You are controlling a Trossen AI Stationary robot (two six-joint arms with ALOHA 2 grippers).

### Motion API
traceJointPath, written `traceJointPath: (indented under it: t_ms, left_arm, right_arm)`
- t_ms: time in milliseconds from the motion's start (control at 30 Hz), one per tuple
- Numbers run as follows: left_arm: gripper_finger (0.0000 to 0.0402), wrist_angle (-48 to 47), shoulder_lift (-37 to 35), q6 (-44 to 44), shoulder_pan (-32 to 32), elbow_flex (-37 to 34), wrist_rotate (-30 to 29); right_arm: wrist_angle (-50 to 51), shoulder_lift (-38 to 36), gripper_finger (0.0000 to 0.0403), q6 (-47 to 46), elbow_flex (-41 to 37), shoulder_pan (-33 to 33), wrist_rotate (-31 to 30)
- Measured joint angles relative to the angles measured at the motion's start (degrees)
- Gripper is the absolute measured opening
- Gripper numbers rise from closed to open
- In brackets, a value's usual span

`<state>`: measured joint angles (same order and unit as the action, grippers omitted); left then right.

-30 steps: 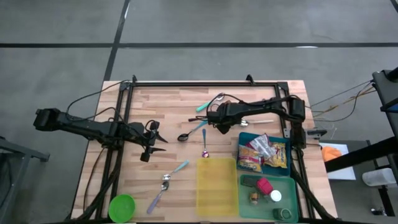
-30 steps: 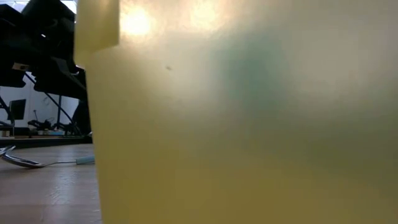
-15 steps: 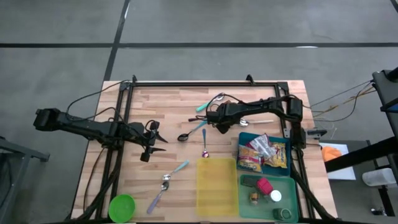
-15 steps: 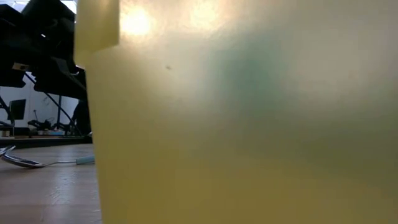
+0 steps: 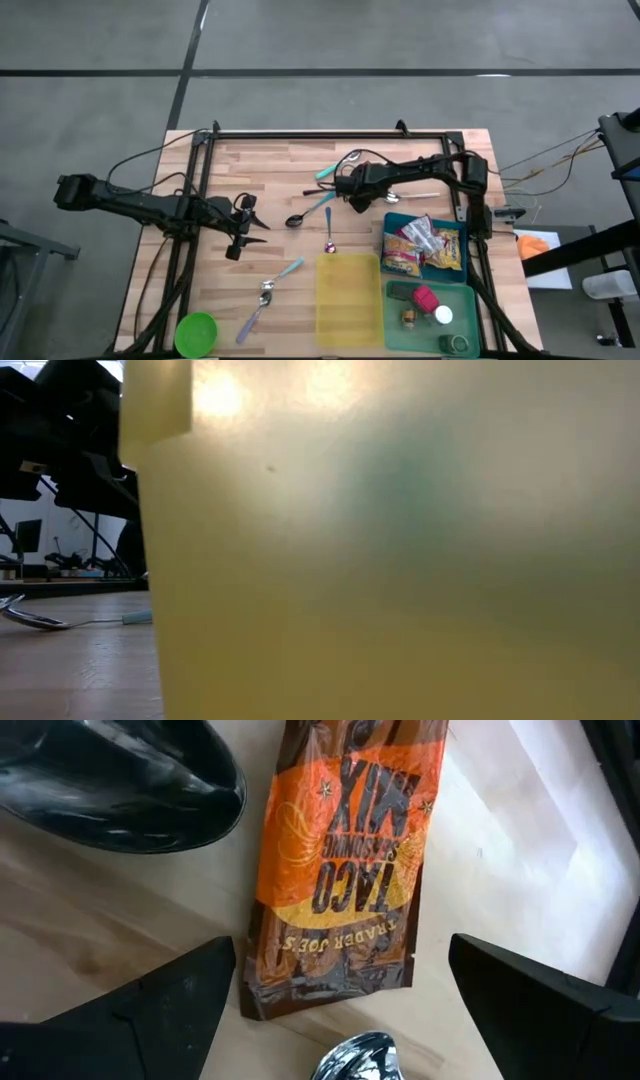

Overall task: Pick & Place Food Item
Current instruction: Put the orange seasoning pack into the green bin

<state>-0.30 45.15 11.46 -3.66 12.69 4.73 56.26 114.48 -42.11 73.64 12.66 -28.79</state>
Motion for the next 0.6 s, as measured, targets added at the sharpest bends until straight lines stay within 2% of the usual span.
traceJointPath:
  t_ms: [300,433,600]
  left_arm:
    - [0.0174,0.00,0.00,0.00,0.00,0.00,0.00]
    - [0.0174,0.02,0.00,0.00,0.00,0.00,0.00]
    - [0.0174,0.00,0.00,-0.02,0.00,0.00,0.00]
  right_arm:
    - [-1.55,-0.23,0.0369,0.09,-0.87,0.67,1.88]
    - [-2.06,-0.73,0.0367,1.16,-0.96,1.43,4.65]
    - [-3.17,-1.73,0.0333,2.34,-1.13,2.94,9.72]
